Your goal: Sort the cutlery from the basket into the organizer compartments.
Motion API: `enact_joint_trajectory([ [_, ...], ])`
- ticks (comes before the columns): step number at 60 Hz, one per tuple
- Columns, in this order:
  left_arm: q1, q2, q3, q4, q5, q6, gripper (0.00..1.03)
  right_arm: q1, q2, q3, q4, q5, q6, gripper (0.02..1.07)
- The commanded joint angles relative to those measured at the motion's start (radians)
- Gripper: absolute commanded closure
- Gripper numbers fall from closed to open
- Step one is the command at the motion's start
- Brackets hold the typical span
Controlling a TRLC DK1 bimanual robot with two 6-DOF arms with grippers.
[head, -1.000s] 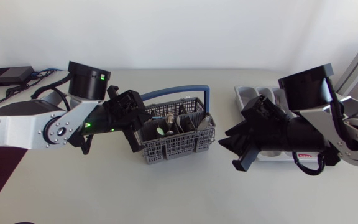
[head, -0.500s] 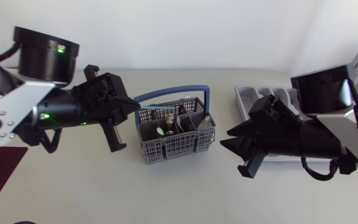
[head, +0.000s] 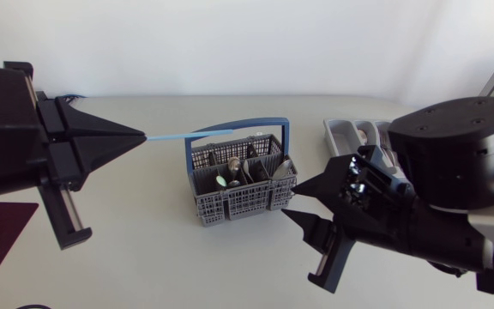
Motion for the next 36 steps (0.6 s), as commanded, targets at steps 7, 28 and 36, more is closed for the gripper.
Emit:
enact_joint_trajectory([
  [7,0.029,0.007,-0.026,0.013,0.044,-0.045,1.00,0.031,0.082,0.066,-0.004,0.035,-0.027,0.60],
  [28,0.166,0.062,-0.015,-0.009,0.264,-0.072,1.00,0.029,0.143,0.114,0.027,0.037,-0.059,0.60],
  [36,0.172,0.142,-0.015,-0.009,0.371,-0.134,1.00,0.035,0.175,0.123,0.039,0.031,-0.073,0.60],
])
